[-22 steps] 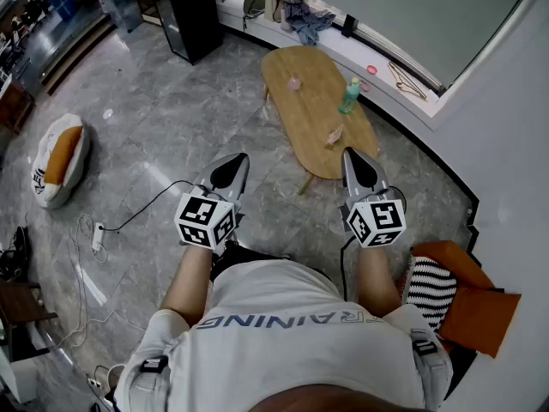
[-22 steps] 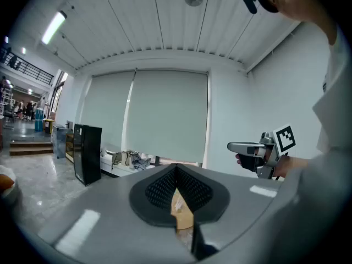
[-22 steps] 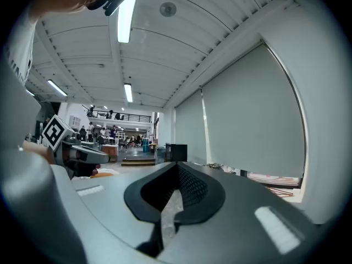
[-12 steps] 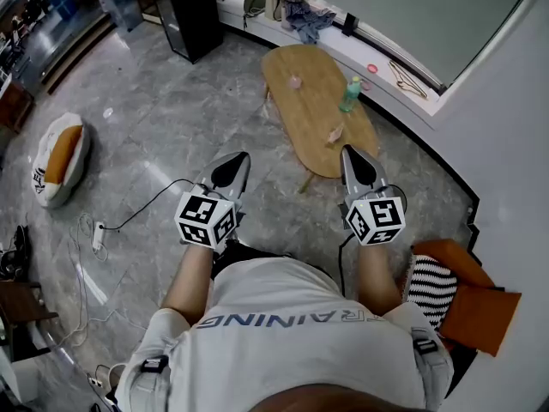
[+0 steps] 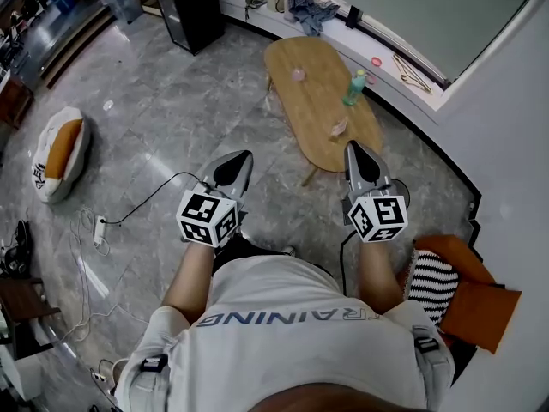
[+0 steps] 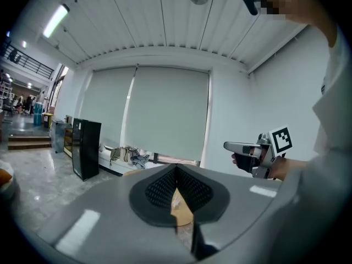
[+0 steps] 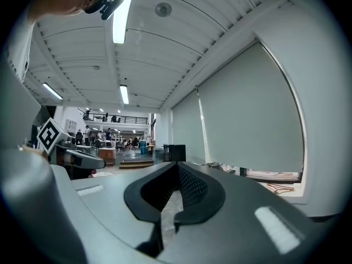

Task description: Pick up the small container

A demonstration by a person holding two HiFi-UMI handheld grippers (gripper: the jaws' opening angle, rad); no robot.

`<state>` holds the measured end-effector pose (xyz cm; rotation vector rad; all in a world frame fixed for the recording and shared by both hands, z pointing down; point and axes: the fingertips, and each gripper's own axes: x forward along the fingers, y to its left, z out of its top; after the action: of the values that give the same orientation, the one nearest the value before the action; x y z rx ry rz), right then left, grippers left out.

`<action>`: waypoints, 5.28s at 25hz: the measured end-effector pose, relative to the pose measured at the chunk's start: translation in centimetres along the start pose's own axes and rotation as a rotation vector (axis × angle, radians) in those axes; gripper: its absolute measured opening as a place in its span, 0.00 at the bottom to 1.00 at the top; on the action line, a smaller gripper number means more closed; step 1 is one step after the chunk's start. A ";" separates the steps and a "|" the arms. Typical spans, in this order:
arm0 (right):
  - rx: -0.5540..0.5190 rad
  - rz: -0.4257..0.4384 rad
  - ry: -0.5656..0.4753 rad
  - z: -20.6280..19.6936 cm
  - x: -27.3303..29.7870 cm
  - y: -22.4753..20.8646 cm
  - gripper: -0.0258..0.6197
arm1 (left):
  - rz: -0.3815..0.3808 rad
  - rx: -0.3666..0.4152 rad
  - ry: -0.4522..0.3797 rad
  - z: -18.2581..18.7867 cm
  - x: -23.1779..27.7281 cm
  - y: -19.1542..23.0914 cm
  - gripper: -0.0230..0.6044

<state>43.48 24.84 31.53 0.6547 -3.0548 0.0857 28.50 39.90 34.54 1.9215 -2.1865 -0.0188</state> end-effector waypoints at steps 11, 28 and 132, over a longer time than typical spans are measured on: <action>-0.026 -0.015 0.056 -0.7 7.2 3.7 0.07 | -0.027 -0.047 0.000 1.2 1.2 8.2 0.04; -0.037 -0.087 0.040 0.4 20.7 11.3 0.07 | -0.122 -0.079 -0.019 5.6 3.6 23.6 0.04; 0.038 -0.665 0.075 2.0 56.7 -30.4 0.07 | -0.665 0.105 0.067 19.2 67.1 35.4 0.04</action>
<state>4.21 -26.16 32.57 1.5719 -2.6030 0.1502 -17.12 -23.66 32.54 2.5708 -1.4401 0.0489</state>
